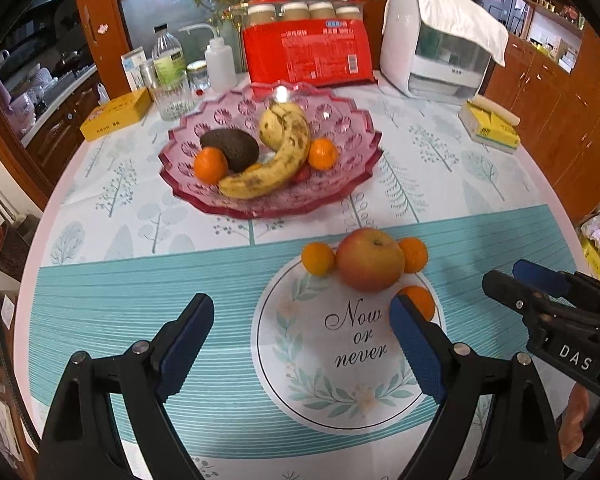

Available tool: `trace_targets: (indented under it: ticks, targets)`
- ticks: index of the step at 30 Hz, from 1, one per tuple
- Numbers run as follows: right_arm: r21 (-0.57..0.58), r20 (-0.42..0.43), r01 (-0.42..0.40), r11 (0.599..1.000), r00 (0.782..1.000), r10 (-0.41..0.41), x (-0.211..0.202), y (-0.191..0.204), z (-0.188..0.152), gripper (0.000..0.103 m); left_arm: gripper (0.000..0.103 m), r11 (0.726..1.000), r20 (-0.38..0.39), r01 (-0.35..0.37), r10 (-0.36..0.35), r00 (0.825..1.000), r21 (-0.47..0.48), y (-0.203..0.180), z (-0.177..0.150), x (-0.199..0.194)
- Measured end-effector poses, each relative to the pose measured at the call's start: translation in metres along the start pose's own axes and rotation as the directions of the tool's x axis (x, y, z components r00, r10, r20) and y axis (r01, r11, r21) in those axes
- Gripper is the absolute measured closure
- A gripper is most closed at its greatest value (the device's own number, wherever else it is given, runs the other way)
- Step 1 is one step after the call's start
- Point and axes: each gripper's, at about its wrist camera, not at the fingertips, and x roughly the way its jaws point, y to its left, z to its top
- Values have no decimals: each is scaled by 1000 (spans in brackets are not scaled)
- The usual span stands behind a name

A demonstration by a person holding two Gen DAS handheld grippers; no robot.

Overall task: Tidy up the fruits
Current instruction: 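Grasp a tangerine with the left tool while the right tool approaches another tangerine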

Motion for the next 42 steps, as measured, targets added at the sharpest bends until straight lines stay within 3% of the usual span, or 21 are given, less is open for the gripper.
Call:
trace_targets:
  ticks: [8, 16, 28, 30, 34, 42]
  targets:
    - [27, -73, -11, 1000, 997, 13, 35, -11, -11, 52, 14, 999, -66, 47, -48, 997, -26, 0, -14, 35]
    - [26, -60, -22, 999, 998, 24, 49, -21, 5, 52, 14, 991, -113, 128, -132, 985, -37, -31, -29, 64]
    - [34, -77, -43, 998, 996, 45, 61, -43, 14, 52, 15, 984, -87, 164, -170, 982, -64, -83, -27, 94]
    - [31, -83, -58, 998, 995, 60, 63, -45, 14, 52, 22, 983, -78, 168, -174, 982, -70, -86, -25, 97]
    - [17, -98, -80, 997, 992, 81, 67, -45, 15, 52, 56, 978, -85, 196, -201, 976, -71, -88, -23, 106]
    - [-40, -131, -146, 988, 981, 140, 80, -34, 17, 52, 59, 978, -75, 194, -200, 977, -75, -73, -29, 104]
